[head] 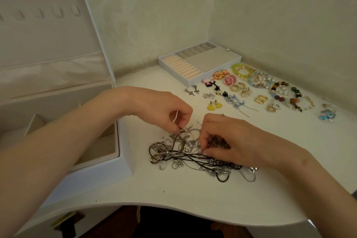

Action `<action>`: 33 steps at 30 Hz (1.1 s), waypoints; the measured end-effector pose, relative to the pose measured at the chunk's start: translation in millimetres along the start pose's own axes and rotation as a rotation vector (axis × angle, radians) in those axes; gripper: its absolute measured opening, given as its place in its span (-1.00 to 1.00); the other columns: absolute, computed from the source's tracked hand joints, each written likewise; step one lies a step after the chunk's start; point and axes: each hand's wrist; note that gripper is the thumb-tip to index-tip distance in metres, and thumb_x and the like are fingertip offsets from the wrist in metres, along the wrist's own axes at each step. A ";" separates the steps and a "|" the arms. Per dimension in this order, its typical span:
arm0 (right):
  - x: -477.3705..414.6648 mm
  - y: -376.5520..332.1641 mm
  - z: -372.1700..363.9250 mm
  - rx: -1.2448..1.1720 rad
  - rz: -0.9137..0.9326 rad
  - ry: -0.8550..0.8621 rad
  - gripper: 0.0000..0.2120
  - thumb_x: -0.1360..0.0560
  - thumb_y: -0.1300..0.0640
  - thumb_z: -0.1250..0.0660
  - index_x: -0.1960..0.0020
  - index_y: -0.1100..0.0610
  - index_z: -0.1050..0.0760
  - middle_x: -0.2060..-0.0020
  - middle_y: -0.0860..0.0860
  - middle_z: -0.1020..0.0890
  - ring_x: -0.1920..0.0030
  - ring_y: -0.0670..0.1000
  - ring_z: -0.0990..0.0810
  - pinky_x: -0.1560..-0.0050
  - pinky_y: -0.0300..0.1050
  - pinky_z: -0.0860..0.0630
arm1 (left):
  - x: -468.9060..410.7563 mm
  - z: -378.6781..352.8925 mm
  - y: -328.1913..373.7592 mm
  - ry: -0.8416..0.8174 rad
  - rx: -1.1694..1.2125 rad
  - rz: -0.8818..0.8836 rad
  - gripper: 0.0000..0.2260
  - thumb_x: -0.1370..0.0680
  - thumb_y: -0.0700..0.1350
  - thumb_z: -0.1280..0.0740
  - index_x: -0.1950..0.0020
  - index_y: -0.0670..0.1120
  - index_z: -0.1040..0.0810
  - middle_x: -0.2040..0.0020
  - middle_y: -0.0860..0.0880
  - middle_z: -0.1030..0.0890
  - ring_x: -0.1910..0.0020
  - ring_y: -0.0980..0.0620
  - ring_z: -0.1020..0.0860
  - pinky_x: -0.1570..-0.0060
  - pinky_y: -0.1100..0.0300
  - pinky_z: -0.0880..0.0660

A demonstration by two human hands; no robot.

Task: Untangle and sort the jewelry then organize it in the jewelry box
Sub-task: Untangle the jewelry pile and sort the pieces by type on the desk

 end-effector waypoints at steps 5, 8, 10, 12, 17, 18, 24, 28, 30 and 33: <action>2.1 0.6 1.9 -0.157 0.012 0.090 -0.88 -0.43 0.08 -0.43 0.15 -0.08 -0.50 0.13 -0.17 -0.50 0.11 -0.10 -0.48 0.10 -0.25 -0.45 | 4.8 6.6 -3.1 0.069 0.082 0.029 -0.87 -0.49 -0.08 -0.40 0.14 0.12 -0.48 0.21 0.19 -0.53 0.23 0.26 -0.44 0.22 0.42 -0.37; 4.9 3.5 6.8 -0.344 -0.013 0.220 -0.85 -0.42 0.21 -0.46 0.16 0.02 -0.52 0.22 -0.09 -0.59 0.23 -0.06 -0.53 0.17 -0.15 -0.50 | 4.9 9.3 -3.4 0.219 0.126 0.011 -0.92 -0.51 -0.09 -0.37 0.07 0.09 -0.52 0.22 0.22 -0.56 0.23 0.28 -0.47 0.22 0.45 -0.37; 4.3 4.2 8.5 -0.437 -0.040 0.305 -0.85 -0.40 0.27 -0.46 0.19 0.08 -0.53 0.28 -0.06 -0.62 0.27 -0.05 -0.56 0.16 -0.09 -0.55 | 4.0 9.7 1.0 0.296 0.183 -0.027 -0.95 -0.53 -0.13 -0.34 0.03 0.00 -0.54 0.17 0.16 -0.62 0.23 0.26 -0.53 0.21 0.44 -0.40; 1.9 3.6 9.4 -0.518 -0.072 0.392 -0.87 -0.37 0.26 -0.49 0.21 0.13 -0.55 0.32 -0.04 -0.64 0.30 -0.05 -0.61 0.18 -0.13 -0.59 | 3.2 7.7 9.7 0.312 0.313 -0.091 -0.92 -0.53 -0.10 -0.35 0.00 -0.07 -0.54 0.13 0.07 -0.67 0.22 0.21 -0.59 0.17 0.38 -0.47; -0.9 3.7 13.1 -0.697 -0.089 0.546 -0.94 -0.31 0.26 -0.46 0.23 0.18 -0.62 0.41 -0.01 -0.65 0.40 -0.07 -0.62 0.29 -0.29 -0.55 | -9.0 -10.4 25.4 0.377 0.530 -0.137 -0.74 -0.37 -0.07 -0.47 0.00 -0.08 -0.52 0.12 -0.02 -0.66 0.13 0.06 -0.63 0.04 0.23 -0.56; -1.4 5.0 12.8 -0.711 -0.091 0.556 -0.93 -0.33 0.31 -0.45 0.22 0.18 -0.63 0.41 0.01 -0.66 0.40 -0.05 -0.63 0.29 -0.29 -0.55 | -12.1 -13.5 25.9 0.402 0.546 -0.134 -0.76 -0.38 -0.14 -0.49 0.02 -0.08 -0.52 0.15 -0.02 -0.65 0.17 0.06 -0.63 0.08 0.23 -0.57; -1.0 4.1 13.0 -0.733 -0.076 0.534 -0.82 -0.38 0.43 -0.39 0.20 0.17 -0.61 0.41 0.02 -0.66 0.38 -0.02 -0.65 0.28 -0.27 -0.57 | -16.1 -16.8 26.9 0.438 0.622 -0.151 -0.81 -0.40 -0.27 -0.46 0.09 -0.13 -0.49 0.25 -0.08 -0.62 0.34 0.10 -0.59 0.26 0.28 -0.55; 1.1 5.0 12.6 -0.767 -0.113 0.536 -0.86 -0.38 0.43 -0.40 0.18 0.21 -0.55 0.39 0.10 -0.65 0.36 0.08 -0.66 0.27 -0.13 -0.62 | -16.6 -16.5 26.9 0.417 0.642 -0.160 -0.84 -0.41 -0.29 -0.45 0.11 -0.16 -0.50 0.28 -0.06 -0.60 0.34 0.08 -0.57 0.28 0.23 -0.56; 1.5 4.5 12.7 -0.778 -0.138 0.542 -0.87 -0.38 0.41 -0.41 0.17 0.22 -0.55 0.38 0.11 -0.66 0.36 0.09 -0.66 0.27 -0.10 -0.63 | -16.8 -16.9 26.0 0.400 0.620 -0.154 -0.86 -0.43 -0.28 -0.44 0.09 -0.19 -0.51 0.25 -0.09 -0.59 0.30 0.05 -0.57 0.24 0.15 -0.59; 7.1 6.5 15.9 -0.621 -0.196 0.550 -0.89 -0.37 0.30 -0.47 0.18 0.14 -0.59 0.36 -0.02 -0.66 0.38 -0.07 -0.62 0.33 -0.27 -0.52 | -16.2 -16.9 25.6 0.399 0.574 -0.138 -0.89 -0.46 -0.28 -0.41 0.09 -0.16 -0.51 0.24 -0.06 -0.58 0.29 0.11 -0.55 0.26 0.19 -0.58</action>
Point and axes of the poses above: each hand's wrist, its own x-axis away from the middle knuckle, its own z-axis out of the back of the hand, y = z × x
